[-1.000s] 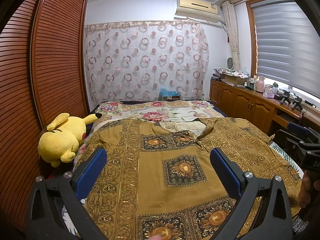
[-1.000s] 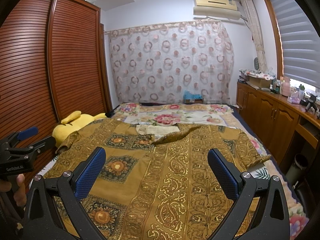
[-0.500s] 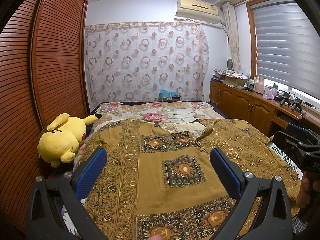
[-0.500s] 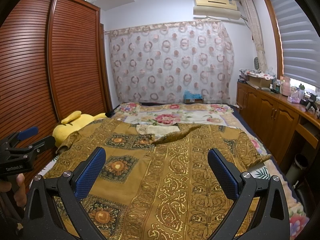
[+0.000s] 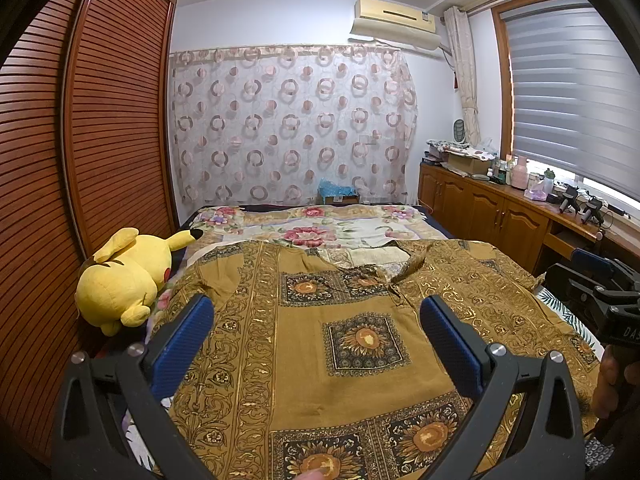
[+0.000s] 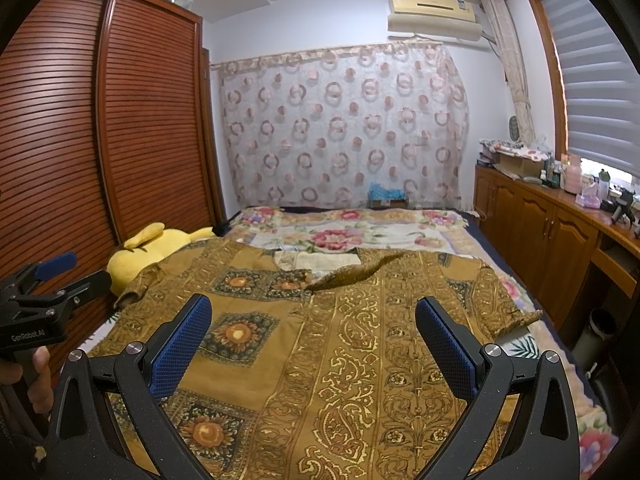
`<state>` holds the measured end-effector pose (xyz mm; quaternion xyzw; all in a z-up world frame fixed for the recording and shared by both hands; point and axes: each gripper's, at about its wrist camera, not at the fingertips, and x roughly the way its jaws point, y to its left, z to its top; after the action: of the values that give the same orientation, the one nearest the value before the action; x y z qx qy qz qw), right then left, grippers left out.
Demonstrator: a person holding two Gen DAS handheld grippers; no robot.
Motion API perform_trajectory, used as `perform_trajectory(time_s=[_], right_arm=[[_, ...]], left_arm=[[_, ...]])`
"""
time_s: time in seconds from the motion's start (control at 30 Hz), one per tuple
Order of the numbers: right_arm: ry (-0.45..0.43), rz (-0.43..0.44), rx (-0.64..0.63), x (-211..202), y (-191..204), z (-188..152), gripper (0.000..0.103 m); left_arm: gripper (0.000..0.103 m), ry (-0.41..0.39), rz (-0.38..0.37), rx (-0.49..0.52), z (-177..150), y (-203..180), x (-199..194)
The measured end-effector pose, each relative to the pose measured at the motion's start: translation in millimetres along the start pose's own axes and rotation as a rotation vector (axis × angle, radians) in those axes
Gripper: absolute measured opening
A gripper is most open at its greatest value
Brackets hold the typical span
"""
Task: Fold small clothes
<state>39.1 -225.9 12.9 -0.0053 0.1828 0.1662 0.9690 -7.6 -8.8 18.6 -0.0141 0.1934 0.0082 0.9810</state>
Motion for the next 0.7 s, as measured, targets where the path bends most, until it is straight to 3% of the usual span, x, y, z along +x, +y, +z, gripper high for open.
perform_trajectory(time_s=[0.3, 0.7], right_arm=[[0.014, 0.011, -0.004, 2, 8, -1, 0.103], [0.062, 0.079, -0.032, 26, 24, -7, 0.103]], left_arm=[[0.103, 0.025, 0.013, -0.006, 0, 6, 4], [0.103, 0.073, 0.07, -0.042, -18, 53, 21]])
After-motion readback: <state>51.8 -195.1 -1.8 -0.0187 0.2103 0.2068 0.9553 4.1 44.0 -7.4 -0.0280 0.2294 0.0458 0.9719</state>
